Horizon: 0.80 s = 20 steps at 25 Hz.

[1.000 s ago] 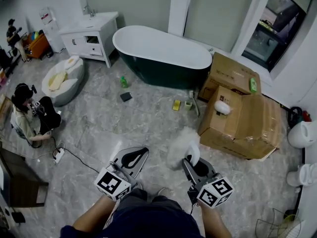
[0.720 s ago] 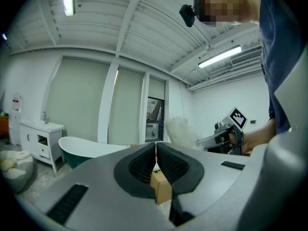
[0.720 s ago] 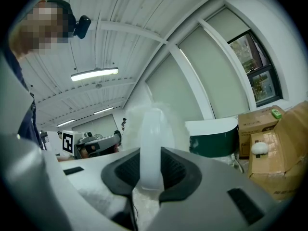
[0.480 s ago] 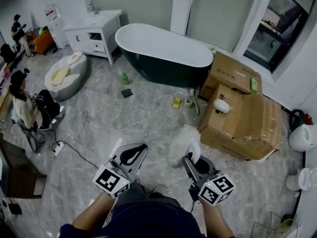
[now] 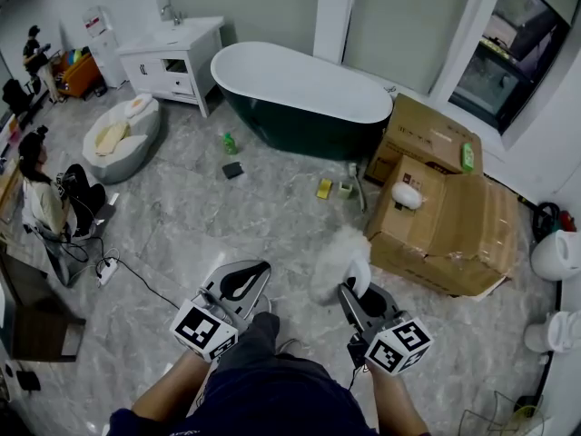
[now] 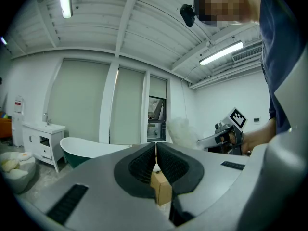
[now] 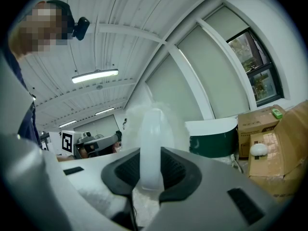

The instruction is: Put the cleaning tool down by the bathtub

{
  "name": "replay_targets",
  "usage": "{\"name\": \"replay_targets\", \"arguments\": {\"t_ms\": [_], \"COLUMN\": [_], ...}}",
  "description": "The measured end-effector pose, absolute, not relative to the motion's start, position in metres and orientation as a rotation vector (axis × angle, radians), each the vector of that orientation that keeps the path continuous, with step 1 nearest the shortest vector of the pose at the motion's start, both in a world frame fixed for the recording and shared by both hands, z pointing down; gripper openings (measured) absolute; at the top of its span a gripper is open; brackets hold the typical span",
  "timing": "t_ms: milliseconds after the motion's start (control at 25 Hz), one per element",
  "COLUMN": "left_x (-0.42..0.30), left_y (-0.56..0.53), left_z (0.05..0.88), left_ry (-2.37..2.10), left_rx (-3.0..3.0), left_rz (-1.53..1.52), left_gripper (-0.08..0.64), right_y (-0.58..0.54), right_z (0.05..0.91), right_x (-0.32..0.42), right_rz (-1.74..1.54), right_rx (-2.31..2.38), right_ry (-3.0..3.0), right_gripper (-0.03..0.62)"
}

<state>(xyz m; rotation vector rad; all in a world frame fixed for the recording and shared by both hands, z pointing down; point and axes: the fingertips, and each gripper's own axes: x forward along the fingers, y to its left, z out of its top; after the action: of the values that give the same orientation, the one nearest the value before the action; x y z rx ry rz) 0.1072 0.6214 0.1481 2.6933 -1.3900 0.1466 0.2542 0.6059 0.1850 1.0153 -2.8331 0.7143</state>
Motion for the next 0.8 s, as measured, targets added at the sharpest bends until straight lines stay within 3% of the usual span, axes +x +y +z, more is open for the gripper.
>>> {"name": "replay_targets", "arguments": {"t_ms": [800], "left_x": [0.056], "left_y": [0.496], "left_z": [0.171], "left_ry": [-1.385], "left_rx": [2.656], "left_rz": [0.113], "left_gripper": [0.032], "right_y": [0.485], "right_z": [0.209], "right_x": [0.201], "right_rz": [0.756], "right_rx": [1.003], "right_ry": [-2.795], "right_gripper": [0.087]}}
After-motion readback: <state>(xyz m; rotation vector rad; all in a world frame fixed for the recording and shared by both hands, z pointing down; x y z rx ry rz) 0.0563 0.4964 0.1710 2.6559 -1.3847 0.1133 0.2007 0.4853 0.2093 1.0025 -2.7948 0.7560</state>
